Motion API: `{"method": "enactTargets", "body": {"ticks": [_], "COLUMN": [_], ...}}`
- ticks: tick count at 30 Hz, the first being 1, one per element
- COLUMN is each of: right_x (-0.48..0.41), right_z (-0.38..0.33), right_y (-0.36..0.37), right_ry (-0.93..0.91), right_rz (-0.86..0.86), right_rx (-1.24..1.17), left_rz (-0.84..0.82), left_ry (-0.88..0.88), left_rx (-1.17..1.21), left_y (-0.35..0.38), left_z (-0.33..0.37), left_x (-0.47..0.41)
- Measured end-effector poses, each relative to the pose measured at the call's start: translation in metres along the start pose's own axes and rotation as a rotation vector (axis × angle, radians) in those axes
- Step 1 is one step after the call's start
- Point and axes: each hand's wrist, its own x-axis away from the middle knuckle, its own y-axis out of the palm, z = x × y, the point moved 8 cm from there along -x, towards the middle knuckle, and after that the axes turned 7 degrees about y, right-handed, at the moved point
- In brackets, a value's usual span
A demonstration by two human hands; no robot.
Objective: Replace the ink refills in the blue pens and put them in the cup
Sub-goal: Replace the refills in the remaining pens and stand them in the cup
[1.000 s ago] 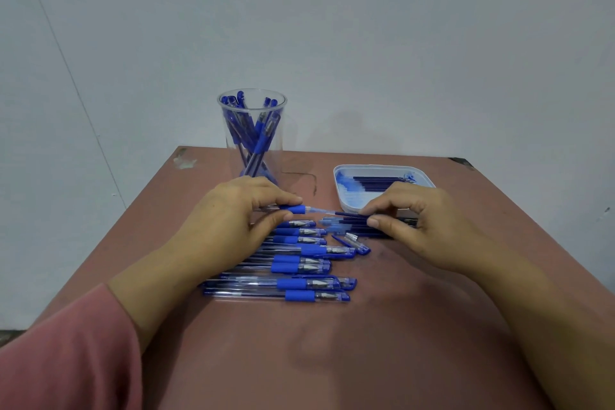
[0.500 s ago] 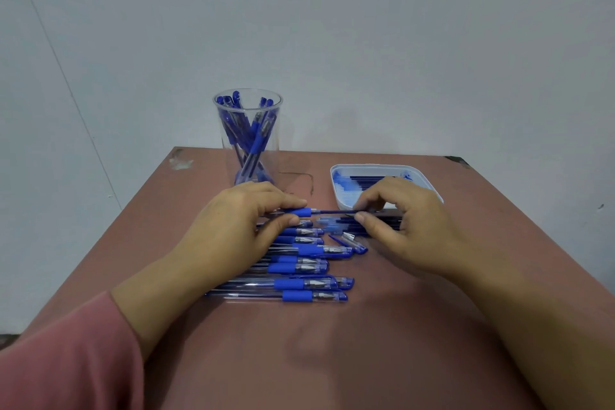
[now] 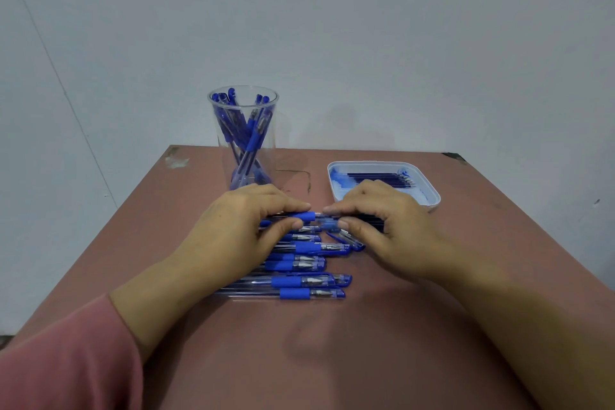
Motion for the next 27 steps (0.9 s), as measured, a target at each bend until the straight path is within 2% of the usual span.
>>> {"method": "enactTargets", "body": {"ticks": [6, 11, 27], "right_x": [0.0, 0.001, 0.006], "right_z": [0.031, 0.026, 0.029], "right_y": [-0.006, 0.001, -0.007], "right_ry": [0.1, 0.082, 0.149], "right_rz": [-0.1, -0.199, -0.221], "right_rx": [0.262, 0.366, 0.374], "left_rz": [0.029, 0.013, 0.0], "left_ry": [-0.031, -0.043, -0.049], "left_rx": [0.021, 0.017, 0.031], "left_y": [-0.003, -0.002, -0.003], "left_z": [-0.005, -0.005, -0.005], "left_x": [0.0, 0.0, 0.0]}}
